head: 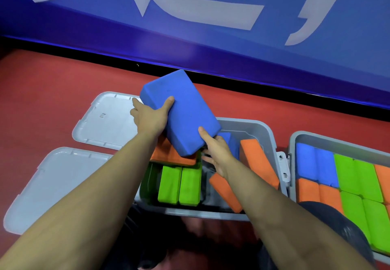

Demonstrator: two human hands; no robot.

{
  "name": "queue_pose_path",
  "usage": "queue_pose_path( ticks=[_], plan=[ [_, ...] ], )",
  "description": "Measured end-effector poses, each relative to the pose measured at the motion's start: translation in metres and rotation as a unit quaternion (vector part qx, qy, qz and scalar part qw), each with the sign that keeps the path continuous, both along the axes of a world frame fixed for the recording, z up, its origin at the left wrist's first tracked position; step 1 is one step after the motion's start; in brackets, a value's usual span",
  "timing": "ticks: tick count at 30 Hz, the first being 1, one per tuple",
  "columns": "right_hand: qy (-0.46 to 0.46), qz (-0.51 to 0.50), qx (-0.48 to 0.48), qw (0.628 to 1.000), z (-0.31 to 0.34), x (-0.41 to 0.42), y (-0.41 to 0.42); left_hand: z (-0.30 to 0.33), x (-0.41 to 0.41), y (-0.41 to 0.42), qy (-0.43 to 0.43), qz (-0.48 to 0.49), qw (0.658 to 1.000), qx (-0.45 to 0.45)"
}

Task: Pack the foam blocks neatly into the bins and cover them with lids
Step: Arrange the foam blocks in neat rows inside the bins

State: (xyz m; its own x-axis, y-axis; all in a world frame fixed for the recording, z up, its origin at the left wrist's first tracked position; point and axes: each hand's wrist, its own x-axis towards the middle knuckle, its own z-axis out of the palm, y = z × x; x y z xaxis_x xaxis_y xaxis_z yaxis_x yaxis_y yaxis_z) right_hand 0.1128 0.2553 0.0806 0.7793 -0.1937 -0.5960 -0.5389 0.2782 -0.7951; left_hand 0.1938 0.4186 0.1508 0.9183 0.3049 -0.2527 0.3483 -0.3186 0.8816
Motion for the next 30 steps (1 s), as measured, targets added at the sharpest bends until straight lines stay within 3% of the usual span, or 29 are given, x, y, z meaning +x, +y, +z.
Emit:
queue_pose_path(
  ticks=[9,14,18,26,30],
  plan=[
    [-0.001,-0.009,0.007,1.000,-0.003,-0.005,-0.023,0.011,-0.006,-0.015,-0.038,-0.054,0.996,0.058],
    [0.032,0.004,0.021,0.999,-0.005,-0.008,-0.020,-0.003,-0.007,-0.017,-0.008,-0.088,0.996,-0.028],
    [0.051,-0.001,0.112,0.992,-0.006,-0.006,-0.022,-0.020,0.005,-0.012,0.022,-0.111,0.991,-0.077],
    [0.040,-0.058,0.203,0.977,0.003,-0.001,-0.026,-0.044,0.007,0.008,0.071,-0.210,0.975,-0.033],
    [0.023,-0.097,0.207,0.973,0.008,-0.005,-0.038,-0.048,-0.002,0.024,0.090,-0.239,0.964,0.070]
  ],
)
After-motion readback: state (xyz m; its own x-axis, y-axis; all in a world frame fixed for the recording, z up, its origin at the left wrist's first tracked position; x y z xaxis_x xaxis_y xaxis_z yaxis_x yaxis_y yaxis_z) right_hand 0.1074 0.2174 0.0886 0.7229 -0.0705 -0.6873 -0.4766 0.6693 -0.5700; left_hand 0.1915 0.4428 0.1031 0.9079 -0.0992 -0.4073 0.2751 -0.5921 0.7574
